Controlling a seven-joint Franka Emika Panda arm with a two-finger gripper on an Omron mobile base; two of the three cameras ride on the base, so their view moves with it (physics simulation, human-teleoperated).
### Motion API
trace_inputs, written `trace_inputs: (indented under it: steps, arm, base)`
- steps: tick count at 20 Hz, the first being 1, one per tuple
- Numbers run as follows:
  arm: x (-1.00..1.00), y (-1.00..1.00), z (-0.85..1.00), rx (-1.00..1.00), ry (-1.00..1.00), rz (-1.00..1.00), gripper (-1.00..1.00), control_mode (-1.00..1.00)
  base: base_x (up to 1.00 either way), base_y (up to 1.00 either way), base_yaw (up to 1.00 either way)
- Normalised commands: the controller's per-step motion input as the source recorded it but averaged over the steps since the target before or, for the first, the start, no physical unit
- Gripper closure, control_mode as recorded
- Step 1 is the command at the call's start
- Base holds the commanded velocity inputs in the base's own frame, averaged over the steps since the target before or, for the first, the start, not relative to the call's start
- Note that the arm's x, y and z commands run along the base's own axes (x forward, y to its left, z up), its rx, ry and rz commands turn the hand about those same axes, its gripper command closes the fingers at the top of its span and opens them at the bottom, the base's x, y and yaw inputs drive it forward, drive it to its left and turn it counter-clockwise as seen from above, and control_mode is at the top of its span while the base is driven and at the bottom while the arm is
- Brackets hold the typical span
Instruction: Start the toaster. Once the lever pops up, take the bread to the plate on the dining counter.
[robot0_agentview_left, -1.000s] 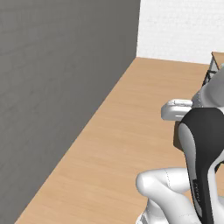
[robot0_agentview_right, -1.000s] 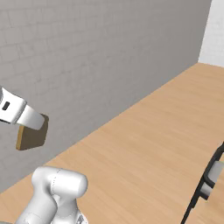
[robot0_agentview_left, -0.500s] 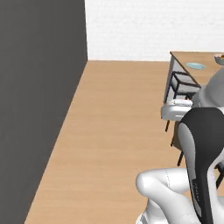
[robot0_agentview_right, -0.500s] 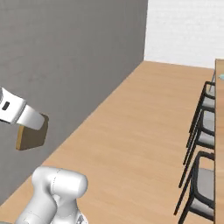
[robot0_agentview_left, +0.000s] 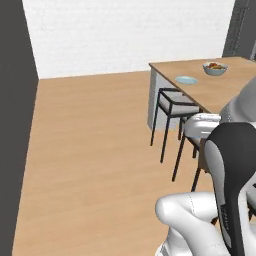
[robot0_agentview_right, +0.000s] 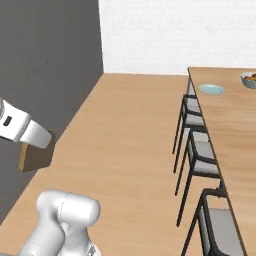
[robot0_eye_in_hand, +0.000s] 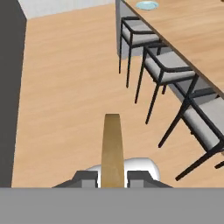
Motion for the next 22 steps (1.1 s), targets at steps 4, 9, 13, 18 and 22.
trace_inputs:
  steps: [4,9,13,18,22]
  arm:
    - [0.0,0.0,0.0,0.0,0.0,0.0,1.0,1.0]
    - [0.0,0.0,0.0,0.0,0.0,0.0,1.0,1.0]
    - [0.0,0.0,0.0,0.0,0.0,0.0,1.0,1.0]
    - [0.0,0.0,0.0,0.0,0.0,0.0,1.0,1.0]
    - [0.0,0.0,0.0,0.0,0.0,0.0,1.0,1.0]
  base:
    - [0.89,0.49,-0.5]
    - [0.79,0.59,-0.48]
    - [0.75,0.65,-0.47]
    - [0.72,0.65,-0.47]
    - [0.7,0.71,-0.47]
